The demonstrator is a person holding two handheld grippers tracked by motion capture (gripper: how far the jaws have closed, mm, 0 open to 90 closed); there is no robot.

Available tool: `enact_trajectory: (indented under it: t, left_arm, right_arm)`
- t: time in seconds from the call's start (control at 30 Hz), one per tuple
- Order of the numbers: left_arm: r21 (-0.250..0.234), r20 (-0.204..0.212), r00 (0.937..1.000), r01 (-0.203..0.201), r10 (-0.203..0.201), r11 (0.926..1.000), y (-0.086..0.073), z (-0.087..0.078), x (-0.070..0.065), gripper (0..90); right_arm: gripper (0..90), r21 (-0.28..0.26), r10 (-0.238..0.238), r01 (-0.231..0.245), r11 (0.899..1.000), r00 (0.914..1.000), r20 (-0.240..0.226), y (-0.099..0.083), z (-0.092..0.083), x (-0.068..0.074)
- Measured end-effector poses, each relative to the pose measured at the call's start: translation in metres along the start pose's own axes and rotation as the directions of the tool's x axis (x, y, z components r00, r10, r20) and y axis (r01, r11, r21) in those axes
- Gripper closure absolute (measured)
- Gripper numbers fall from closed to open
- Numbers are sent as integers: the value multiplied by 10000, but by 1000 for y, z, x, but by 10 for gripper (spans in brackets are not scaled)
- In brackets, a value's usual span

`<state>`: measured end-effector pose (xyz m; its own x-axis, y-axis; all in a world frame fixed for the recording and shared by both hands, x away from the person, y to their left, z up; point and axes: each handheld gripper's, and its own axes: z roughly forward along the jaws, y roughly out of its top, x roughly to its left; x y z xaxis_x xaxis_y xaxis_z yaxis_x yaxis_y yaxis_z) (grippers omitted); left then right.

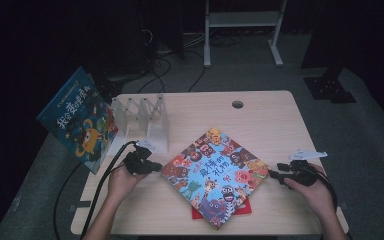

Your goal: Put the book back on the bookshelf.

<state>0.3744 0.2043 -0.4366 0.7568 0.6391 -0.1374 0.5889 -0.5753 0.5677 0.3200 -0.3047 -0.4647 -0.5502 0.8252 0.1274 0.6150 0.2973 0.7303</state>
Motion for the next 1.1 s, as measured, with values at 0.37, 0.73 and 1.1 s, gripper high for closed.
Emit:
enact_trajectory:
  t: [0.37,0.73,1.1]
  left_arm:
    - [-16,431,9990,-65,65,10000,-1,1,-4,880]
    - [121,864,9960,-220,209,9997,0,1,-12,871]
    - [137,1110,9935,-283,267,9995,-1,0,-16,837]
  right_arm:
    - [504,79,-213,216,9997,9992,-349,8,8,-5]
    - [520,1,-468,470,9989,9949,-894,18,21,-8]
    - [403,-978,306,-395,9944,9954,-909,31,24,-22]
